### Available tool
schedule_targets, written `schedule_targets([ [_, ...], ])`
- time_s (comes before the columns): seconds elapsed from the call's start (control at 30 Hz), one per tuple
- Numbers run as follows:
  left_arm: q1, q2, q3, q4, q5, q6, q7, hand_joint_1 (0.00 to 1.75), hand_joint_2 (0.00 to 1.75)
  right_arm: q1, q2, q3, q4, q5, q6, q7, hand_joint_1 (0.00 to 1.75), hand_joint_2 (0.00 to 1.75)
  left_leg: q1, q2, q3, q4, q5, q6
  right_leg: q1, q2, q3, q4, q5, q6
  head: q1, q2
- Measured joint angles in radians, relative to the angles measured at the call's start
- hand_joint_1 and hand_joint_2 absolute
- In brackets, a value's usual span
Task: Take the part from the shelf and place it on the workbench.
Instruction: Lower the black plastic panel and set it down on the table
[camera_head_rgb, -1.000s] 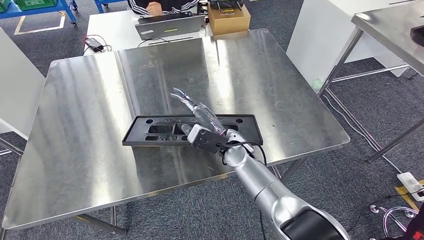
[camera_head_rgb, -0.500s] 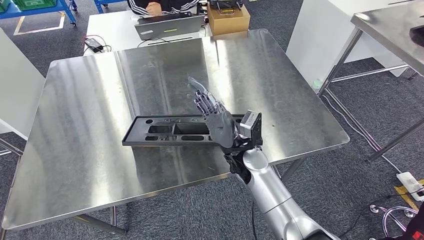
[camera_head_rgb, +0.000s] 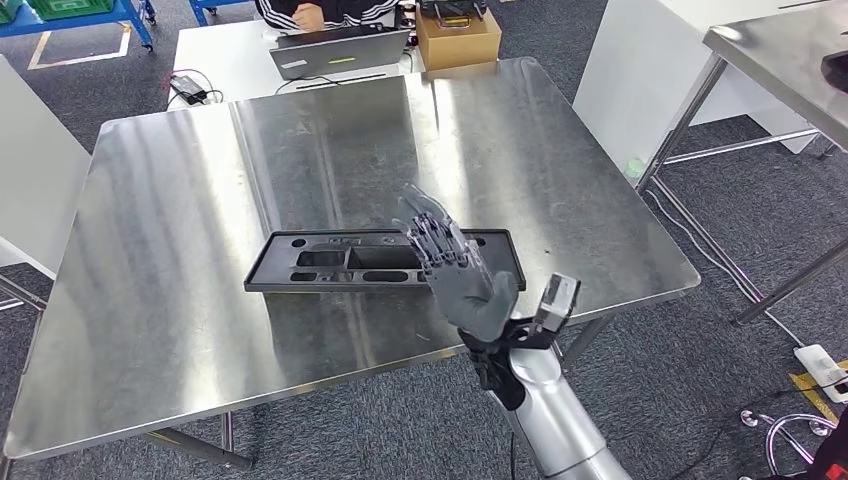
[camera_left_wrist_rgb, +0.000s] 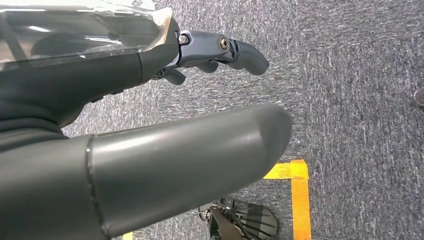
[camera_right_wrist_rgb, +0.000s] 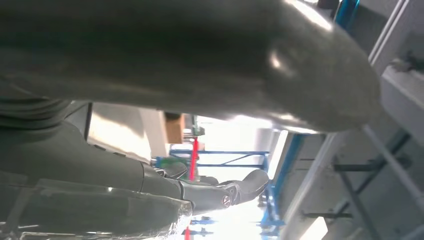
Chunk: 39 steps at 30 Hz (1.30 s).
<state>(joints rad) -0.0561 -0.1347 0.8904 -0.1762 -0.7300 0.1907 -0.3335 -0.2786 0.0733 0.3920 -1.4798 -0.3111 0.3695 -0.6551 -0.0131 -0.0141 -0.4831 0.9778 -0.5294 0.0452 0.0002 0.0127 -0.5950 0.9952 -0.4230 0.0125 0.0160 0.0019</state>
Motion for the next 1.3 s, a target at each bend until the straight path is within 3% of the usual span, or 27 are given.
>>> schedule_targets([
  [0.13, 0.000, 0.003, 0.000, 0.000, -0.002, -0.002, -0.009, 0.00, 0.00, 0.074, -0.016, -0.022, -0.097, 0.028, 0.002, -0.025, 0.00, 0.00, 0.000, 0.000, 0.000, 0.000, 0.000, 0.000, 0.000, 0.000, 0.000, 0.000, 0.000, 0.000, 0.000, 0.000],
  [0.33, 0.000, 0.008, 0.000, 0.000, -0.002, -0.003, -0.010, 0.00, 0.00, 0.109, -0.030, -0.036, -0.157, 0.033, 0.002, -0.027, 0.00, 0.00, 0.000, 0.000, 0.000, 0.000, 0.000, 0.000, 0.000, 0.000, 0.001, 0.000, 0.000, 0.000, 0.000, 0.000],
  [0.73, 0.000, 0.009, 0.000, 0.000, -0.002, -0.009, -0.018, 0.00, 0.00, 0.120, -0.039, -0.042, -0.182, 0.040, -0.002, -0.032, 0.00, 0.00, 0.000, 0.000, 0.001, 0.000, 0.000, 0.000, 0.000, 0.000, 0.001, 0.000, 0.000, 0.000, 0.000, 0.000],
  [1.1, -0.001, 0.011, 0.000, 0.000, -0.008, -0.015, -0.037, 0.00, 0.00, 0.182, -0.048, -0.111, -0.208, 0.076, -0.036, -0.043, 0.00, 0.00, -0.002, 0.000, 0.001, 0.001, -0.001, 0.000, -0.002, 0.000, 0.001, -0.001, 0.000, 0.000, 0.000, 0.000],
  [1.3, -0.003, 0.010, -0.003, 0.000, -0.035, -0.031, -0.040, 0.00, 0.00, 0.295, -0.052, -0.190, -0.263, 0.091, -0.075, -0.043, 0.00, 0.00, -0.005, 0.000, 0.001, 0.002, -0.004, 0.005, -0.007, 0.000, 0.001, -0.001, 0.000, 0.001, 0.000, 0.000],
])
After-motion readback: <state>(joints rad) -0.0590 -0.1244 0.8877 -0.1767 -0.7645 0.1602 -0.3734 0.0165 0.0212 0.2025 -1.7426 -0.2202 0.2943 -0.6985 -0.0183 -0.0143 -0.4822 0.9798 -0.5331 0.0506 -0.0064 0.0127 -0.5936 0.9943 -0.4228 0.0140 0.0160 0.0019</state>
